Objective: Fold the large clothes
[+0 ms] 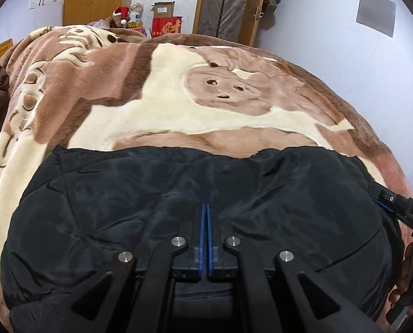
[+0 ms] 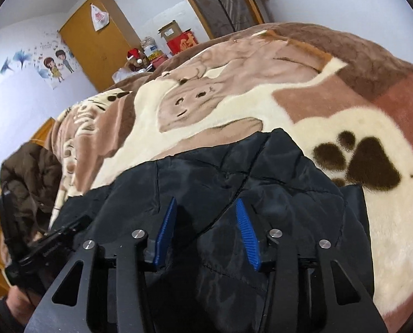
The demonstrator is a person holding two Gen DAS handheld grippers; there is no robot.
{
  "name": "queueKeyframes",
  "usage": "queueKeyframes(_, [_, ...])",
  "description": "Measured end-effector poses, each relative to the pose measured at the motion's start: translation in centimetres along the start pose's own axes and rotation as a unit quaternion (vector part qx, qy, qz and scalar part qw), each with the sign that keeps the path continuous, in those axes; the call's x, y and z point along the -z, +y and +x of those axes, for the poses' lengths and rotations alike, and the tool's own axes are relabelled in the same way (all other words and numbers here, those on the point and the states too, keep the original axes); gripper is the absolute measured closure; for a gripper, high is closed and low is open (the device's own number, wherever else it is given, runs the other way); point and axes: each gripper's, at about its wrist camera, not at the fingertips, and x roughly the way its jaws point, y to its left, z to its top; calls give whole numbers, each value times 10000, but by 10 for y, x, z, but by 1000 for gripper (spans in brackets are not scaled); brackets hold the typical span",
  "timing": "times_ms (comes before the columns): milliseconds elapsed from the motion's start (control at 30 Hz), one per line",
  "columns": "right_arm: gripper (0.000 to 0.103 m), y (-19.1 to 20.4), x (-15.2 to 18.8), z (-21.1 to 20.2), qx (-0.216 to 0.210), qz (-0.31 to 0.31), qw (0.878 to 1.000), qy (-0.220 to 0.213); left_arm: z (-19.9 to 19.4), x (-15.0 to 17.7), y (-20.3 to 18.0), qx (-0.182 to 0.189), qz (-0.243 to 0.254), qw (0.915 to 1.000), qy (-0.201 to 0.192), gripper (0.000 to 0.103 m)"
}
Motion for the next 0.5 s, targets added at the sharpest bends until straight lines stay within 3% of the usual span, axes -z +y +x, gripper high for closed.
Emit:
queueKeyframes(133, [69,-3,10,19,445,-444,9979,169,10,11,8,16,-44,10000,58,101])
queueKeyframes(267, [71,-6,16,40,776,-599,9948,292,24,17,2,-115,39,9999,104,101])
queueKeyframes(500, [71,-6,5,18,763,-512,9953,303,5,9,12,114,-114,9998,125,101])
